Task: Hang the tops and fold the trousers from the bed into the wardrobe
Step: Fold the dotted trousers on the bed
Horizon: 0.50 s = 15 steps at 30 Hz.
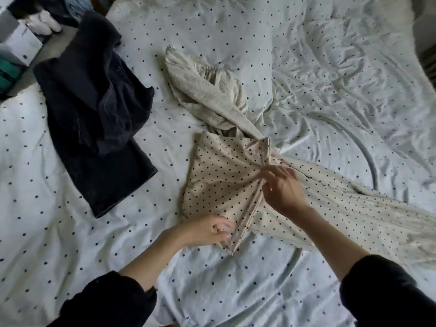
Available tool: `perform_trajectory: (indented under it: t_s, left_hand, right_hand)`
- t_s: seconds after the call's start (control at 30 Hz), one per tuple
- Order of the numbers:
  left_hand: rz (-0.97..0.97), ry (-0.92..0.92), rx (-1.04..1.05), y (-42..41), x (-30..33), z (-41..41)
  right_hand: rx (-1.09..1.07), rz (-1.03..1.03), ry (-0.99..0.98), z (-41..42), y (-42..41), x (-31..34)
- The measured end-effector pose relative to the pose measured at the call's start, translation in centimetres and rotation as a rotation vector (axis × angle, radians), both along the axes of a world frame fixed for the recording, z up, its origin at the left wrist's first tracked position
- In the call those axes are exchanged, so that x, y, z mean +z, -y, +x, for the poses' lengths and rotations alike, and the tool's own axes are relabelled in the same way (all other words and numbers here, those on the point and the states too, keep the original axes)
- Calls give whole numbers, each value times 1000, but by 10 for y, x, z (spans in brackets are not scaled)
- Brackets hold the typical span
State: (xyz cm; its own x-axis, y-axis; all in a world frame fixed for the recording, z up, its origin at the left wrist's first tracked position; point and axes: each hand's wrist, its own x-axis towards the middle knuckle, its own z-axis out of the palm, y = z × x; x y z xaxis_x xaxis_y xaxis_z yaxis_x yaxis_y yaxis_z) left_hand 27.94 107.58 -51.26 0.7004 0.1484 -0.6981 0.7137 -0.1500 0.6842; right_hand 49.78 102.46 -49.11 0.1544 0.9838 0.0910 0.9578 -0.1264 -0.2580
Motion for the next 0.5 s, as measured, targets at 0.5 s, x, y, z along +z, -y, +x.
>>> perform_trajectory:
  t_s: [0.5]
  left_hand:
    - [298, -65, 801, -34, -42, -17]
  right_hand:
    - [-814, -27, -472, 27, -74, 0]
